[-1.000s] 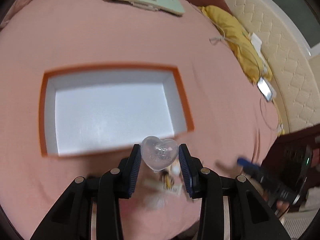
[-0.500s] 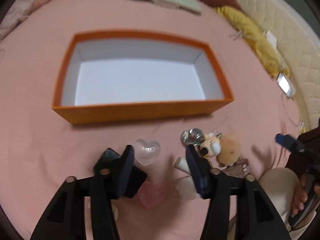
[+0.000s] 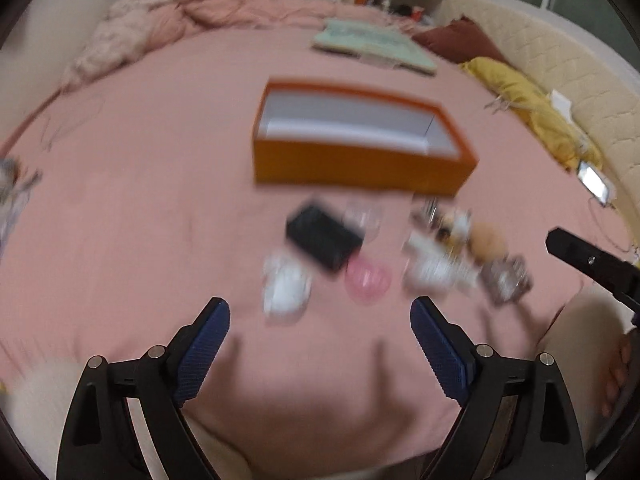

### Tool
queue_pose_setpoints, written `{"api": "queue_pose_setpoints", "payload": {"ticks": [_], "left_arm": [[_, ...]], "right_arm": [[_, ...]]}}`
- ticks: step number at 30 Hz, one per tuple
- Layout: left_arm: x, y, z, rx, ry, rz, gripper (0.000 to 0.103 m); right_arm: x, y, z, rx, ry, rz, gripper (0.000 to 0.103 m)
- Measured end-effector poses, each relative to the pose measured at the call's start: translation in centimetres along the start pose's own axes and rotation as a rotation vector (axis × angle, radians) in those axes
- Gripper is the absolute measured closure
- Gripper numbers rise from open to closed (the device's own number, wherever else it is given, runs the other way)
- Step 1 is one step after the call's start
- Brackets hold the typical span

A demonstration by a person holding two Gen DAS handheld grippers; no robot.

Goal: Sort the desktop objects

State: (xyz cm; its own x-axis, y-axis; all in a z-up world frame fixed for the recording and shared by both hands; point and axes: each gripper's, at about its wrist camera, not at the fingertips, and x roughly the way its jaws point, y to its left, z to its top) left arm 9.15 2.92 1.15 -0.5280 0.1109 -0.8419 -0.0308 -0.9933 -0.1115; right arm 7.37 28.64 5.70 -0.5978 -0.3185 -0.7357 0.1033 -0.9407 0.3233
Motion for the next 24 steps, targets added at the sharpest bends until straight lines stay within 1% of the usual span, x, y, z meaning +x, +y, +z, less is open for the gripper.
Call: {"api": "queue_pose_setpoints", "payload": {"ticks": [1,3,4,6,8,10,12,18,24], "left_arm": [[0.2,0.2,-0.9,-0.014,0.006,0.02,0.011],[-0.1,-0.2,-1.7,-0.008,-0.008,0.041,0.012],[-0.5,-0.5,-1.7,0.007,-0.029,0.051,0.011],[-0.5,-0.7,-1.8,0.023,-0.041,0.077,0.011],[0.0,-0.6,-1.8,0.022,-0.015,0.086,0.011],[0.2,-0.3,-1.8,0.008,-0.006,0.081,0.011],[0.1,-0.1,-1.7,-0.005,-0.018,0.07,0.011],[0.3,-0.2,-1.8,0.017,-0.012,0.084,0.011],[0.4,-0.2,-1.7,0.005,-0.011,0.079,0.011]], "right_arm": [[0.4,0.7,-0.9,-0.006,0.008,-0.014,0.053],[1.3,1.4,-2.9,0.005,0.014,-0.069,0.053],[1.7,1.8,-3.9,0.011,0.017,-0.096,0.053],[2.6,2.6,-5.9,0.022,0.023,-0.151,0.053],[3.0,3.5,-6.5,-0.031,0.018,-0.185,0.053],[3.0,4.2,-6.6,-0.085,0.0,-0.198,0.053],[2.9,4.6,-6.8,-0.118,-0.009,-0.202,0.053],[3.4,4.0,-6.8,-0.085,0.011,-0.203,0.053],[3.4,4.5,-7.0,-0.105,0.011,-0.207,0.053]]}}
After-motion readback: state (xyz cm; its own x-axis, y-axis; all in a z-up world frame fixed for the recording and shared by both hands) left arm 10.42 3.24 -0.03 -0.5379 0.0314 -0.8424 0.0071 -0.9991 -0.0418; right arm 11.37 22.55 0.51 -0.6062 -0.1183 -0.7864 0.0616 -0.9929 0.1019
